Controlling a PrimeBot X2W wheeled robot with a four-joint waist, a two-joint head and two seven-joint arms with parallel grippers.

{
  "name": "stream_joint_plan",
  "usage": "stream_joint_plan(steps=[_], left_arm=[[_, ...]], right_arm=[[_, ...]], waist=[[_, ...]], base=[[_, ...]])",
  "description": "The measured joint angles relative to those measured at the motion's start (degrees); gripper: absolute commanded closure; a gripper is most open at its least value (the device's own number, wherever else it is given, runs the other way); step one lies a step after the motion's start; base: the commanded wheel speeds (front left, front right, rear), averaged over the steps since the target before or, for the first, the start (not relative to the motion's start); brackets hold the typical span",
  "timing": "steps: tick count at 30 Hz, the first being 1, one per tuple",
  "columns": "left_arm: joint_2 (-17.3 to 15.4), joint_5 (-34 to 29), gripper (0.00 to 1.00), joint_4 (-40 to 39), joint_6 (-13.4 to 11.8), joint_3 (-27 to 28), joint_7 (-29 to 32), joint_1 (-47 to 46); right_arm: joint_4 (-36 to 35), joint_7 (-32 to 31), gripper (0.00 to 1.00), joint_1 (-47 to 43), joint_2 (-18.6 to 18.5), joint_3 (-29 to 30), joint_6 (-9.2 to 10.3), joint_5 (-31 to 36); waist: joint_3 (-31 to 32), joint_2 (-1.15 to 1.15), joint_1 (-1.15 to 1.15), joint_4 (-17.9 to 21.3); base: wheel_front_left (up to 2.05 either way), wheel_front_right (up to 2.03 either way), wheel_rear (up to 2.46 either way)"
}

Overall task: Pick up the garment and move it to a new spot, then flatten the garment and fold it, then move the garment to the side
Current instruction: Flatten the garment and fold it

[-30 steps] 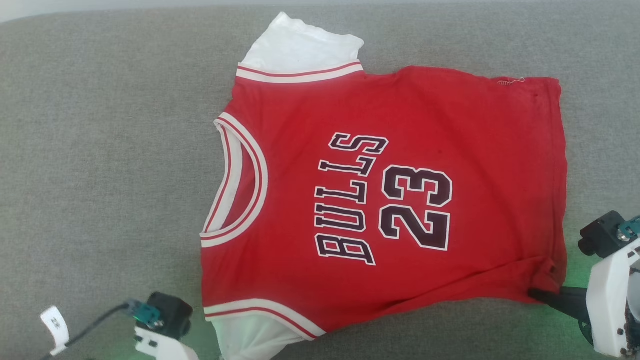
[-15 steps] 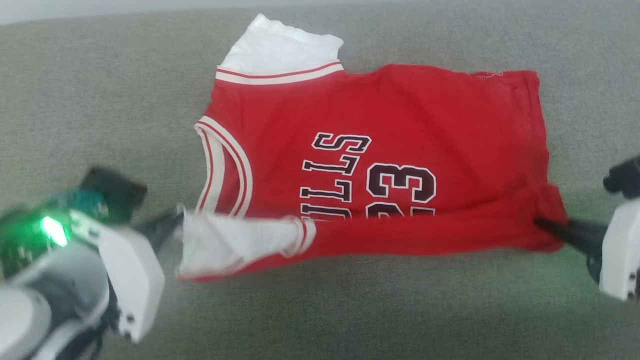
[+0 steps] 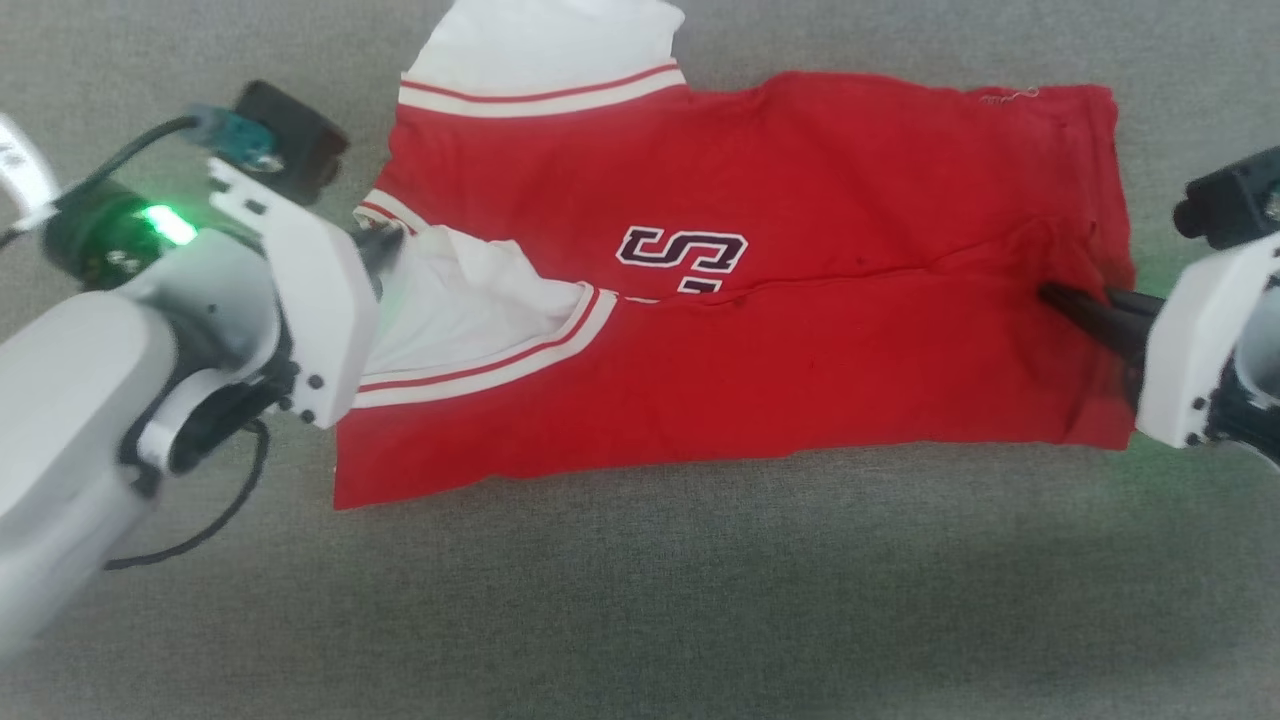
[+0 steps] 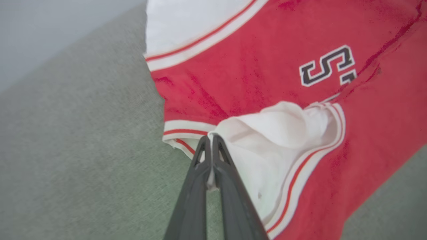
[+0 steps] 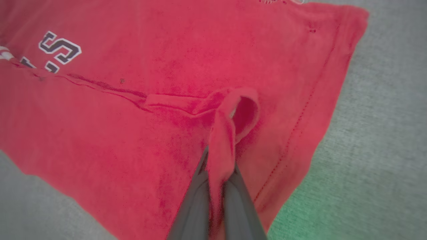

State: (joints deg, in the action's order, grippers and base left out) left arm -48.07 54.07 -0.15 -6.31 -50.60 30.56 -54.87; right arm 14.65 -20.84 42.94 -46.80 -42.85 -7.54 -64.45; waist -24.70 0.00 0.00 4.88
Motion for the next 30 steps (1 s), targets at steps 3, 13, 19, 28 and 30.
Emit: stream_joint_plan(steps=[3, 13, 19, 28, 30], left_arm=[[3.79, 0.82, 1.0, 7.22, 2.32, -1.31, 0.79, -0.88], [10.11, 5.79, 0.0, 21.85, 5.05, -1.48, 4.64, -4.09], [9.1, 5.99, 0.0, 20.7, 2.44, 0.12, 3.13, -4.3], [2.68, 7.78, 0.0, 7.69, -7.21, 2.44, 6.17, 0.4], [0.99, 8.9, 0.0, 3.87, -9.5, 2.57, 7.39, 2.32]], right_arm=[[2.5, -1.23, 1.0, 1.56, 1.8, -1.58, 0.01, 0.46], [7.14, -4.44, 0.55, 5.92, 4.23, -4.52, 0.0, 0.16], [7.13, -0.92, 0.0, 5.65, 4.08, -3.63, 0.0, 0.29], [5.67, 13.08, 0.0, 1.42, 2.74, 4.54, 0.01, 3.83], [6.12, 17.05, 0.0, 0.36, 3.31, 7.58, 0.01, 5.78]], waist=[[-1.0, 0.0, 0.0, -0.2], [-1.53, 0.0, 0.0, -0.1], [-0.23, 0.0, 0.0, -0.16], [2.28, 0.0, 0.0, -0.34], [2.75, 0.0, 0.0, -0.14]], base=[[0.0, 0.0, 0.0], [0.0, 0.0, 0.0], [0.0, 0.0, 0.0], [0.0, 0.0, 0.0], [0.0, 0.0, 0.0]])
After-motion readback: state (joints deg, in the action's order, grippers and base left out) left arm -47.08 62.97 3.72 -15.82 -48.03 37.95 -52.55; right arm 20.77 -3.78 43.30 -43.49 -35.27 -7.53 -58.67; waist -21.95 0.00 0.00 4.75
